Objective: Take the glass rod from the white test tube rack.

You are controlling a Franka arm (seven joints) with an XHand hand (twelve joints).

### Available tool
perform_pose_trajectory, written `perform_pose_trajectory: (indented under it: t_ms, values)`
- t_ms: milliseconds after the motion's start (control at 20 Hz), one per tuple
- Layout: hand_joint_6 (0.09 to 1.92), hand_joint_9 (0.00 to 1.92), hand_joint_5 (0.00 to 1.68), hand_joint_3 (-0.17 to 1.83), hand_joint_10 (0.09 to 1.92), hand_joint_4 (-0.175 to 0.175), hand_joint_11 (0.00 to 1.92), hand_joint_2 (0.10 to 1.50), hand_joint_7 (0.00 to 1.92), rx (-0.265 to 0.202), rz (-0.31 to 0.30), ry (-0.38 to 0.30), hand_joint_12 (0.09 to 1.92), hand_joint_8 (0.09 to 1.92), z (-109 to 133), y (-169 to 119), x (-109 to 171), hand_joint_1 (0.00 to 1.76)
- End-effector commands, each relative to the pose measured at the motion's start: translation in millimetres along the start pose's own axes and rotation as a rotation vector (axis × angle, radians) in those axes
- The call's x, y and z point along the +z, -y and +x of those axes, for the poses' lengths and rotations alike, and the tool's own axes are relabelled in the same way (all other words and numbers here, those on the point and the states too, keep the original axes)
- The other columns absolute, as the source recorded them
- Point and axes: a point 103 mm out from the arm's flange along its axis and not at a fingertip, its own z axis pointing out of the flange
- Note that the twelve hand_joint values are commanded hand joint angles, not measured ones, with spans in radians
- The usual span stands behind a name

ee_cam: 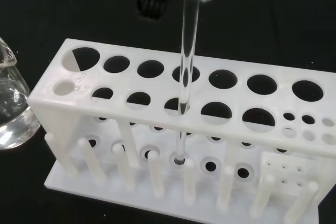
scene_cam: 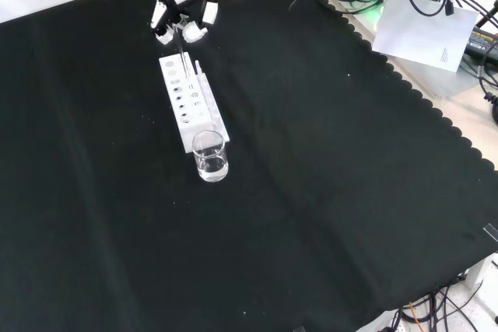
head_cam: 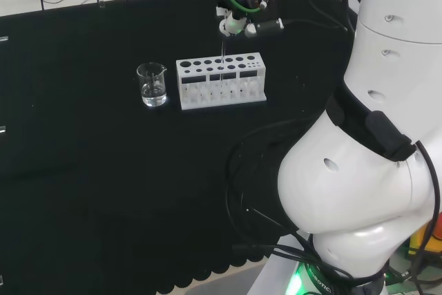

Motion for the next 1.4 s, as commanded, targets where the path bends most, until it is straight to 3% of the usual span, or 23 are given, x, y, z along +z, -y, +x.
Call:
perform_pose_trajectory:
  t_ms: [50, 150, 300, 350, 500, 750, 1400]
  values:
    - [1.25, 1.46, 0.77, 0.27, 0.61, -0.175, 1.71, 1.06, 0.9, -0.012, -0.009, -0.008, 0.52, 0.98, 3, -2, 0, 1.12]
    - [1.28, 1.46, 0.79, 0.12, 0.63, -0.175, 1.72, 1.15, 0.91, -0.02, -0.01, -0.004, 0.51, 0.99, 7, -3, 0, 1.11]
    - [1.22, 1.45, 0.83, 0.04, 0.69, -0.175, 1.68, 1.17, 0.93, -0.021, -0.026, -0.007, 0.49, 1.06, 8, -4, 1, 1.16]
    - [1.18, 1.44, 0.84, 0.02, 0.72, -0.136, 1.66, 1.15, 0.97, -0.022, -0.035, -0.009, 0.49, 1.07, 8, -4, 1, 1.19]
    - [0.82, 1.44, 1.01, -0.12, 0.84, -0.161, 1.59, 1.13, 1.15, -0.023, -0.161, -0.042, 0.56, 0.95, 7, 1, -6, 1.28]
    - [0.49, 1.52, 1.19, -0.17, 0.84, -0.175, 1.57, 1.09, 1.26, -0.055, -0.271, -0.028, 0.7, 0.83, 20, 13, -40, 1.31]
    - [0.42, 1.55, 1.23, -0.17, 0.82, -0.175, 1.57, 1.08, 1.27, -0.063, -0.267, 0.024, 0.72, 0.8, 43, 39, -104, 1.32]
